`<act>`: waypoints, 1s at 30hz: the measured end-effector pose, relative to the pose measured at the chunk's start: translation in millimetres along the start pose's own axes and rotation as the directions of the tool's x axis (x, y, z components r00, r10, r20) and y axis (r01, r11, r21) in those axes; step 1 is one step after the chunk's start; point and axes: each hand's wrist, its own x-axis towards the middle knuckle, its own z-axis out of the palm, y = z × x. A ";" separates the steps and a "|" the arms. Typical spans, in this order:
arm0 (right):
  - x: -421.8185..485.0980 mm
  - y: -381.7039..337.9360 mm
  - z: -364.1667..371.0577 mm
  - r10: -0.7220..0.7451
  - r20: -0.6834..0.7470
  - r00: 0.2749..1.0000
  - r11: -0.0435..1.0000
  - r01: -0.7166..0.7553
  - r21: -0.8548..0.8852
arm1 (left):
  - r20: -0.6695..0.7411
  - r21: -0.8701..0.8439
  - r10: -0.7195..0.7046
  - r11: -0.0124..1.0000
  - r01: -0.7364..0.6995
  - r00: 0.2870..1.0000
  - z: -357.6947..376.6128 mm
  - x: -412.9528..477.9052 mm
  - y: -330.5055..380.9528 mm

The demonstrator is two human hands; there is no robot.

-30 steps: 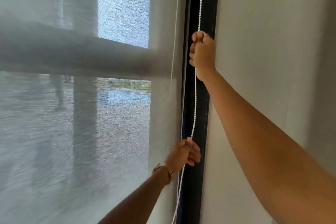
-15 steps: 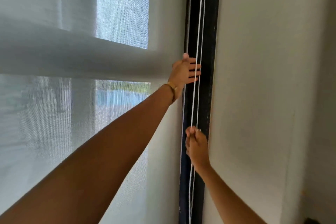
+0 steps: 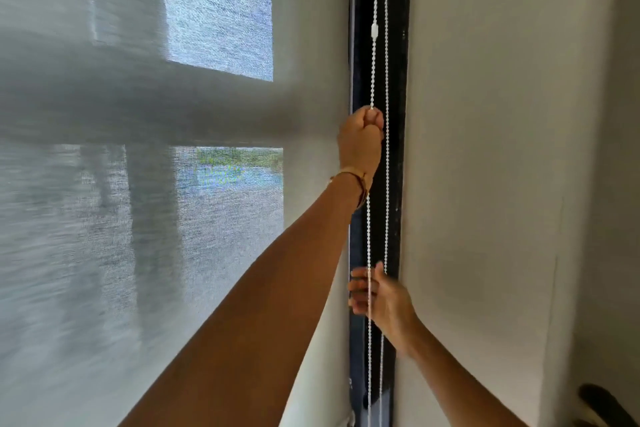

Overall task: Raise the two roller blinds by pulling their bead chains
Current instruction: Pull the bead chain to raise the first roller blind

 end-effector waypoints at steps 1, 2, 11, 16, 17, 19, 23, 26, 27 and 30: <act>0.5 -14.8 2.1 -0.001 0.000 1.000 0.997 0.001 0.072 | 0.004 -0.001 -0.001 1.000 0.001 1.000 0.9 -5.1 -3.9; 2.4 -30.6 3.9 -0.023 -0.001 1.000 0.993 0.023 0.113 | 0.008 -0.002 -0.006 1.000 0.006 1.000 1.3 -10.5 -9.4; 41.7 -210.1 33.1 -0.284 0.048 0.958 0.959 0.283 0.028 | 0.076 -0.043 -0.109 0.993 0.112 0.991 6.9 -69.9 -57.0; 30.5 -280.4 77.6 -0.373 0.144 0.916 0.923 0.382 -0.039 | 0.065 0.036 -0.107 0.994 0.105 0.992 -2.0 -85.2 -79.2; 28.5 -289.7 85.9 -0.391 0.129 0.911 0.914 0.401 -0.064 | 0.058 0.066 -0.109 0.992 0.105 0.992 -4.4 -87.3 -85.1; 28.3 -302.0 100.3 -0.409 0.108 0.906 0.894 0.421 -0.154 | 0.048 0.108 -0.114 0.988 0.109 0.992 -9.7 -91.3 -94.8; 36.3 -289.9 98.9 -0.388 0.119 0.914 0.852 0.405 -0.331 | 0.061 0.172 -0.141 0.977 0.128 0.988 -15.5 -112.4 -113.7; 40.1 -256.9 85.1 -0.435 0.144 0.889 0.832 0.458 -0.312 | 0.065 0.223 -0.195 0.959 0.176 0.979 -21.7 -132.1 -132.7; 39.5 -244.1 81.7 -0.462 0.137 0.876 0.834 0.482 -0.269 | 0.060 0.235 -0.214 0.952 0.195 0.975 -23.9 -137.8 -138.0; 32.3 -213.2 79.1 -0.505 0.103 0.857 0.841 0.516 -0.162 | 0.037 0.240 -0.276 0.935 0.260 0.960 -30.9 -154.0 -147.6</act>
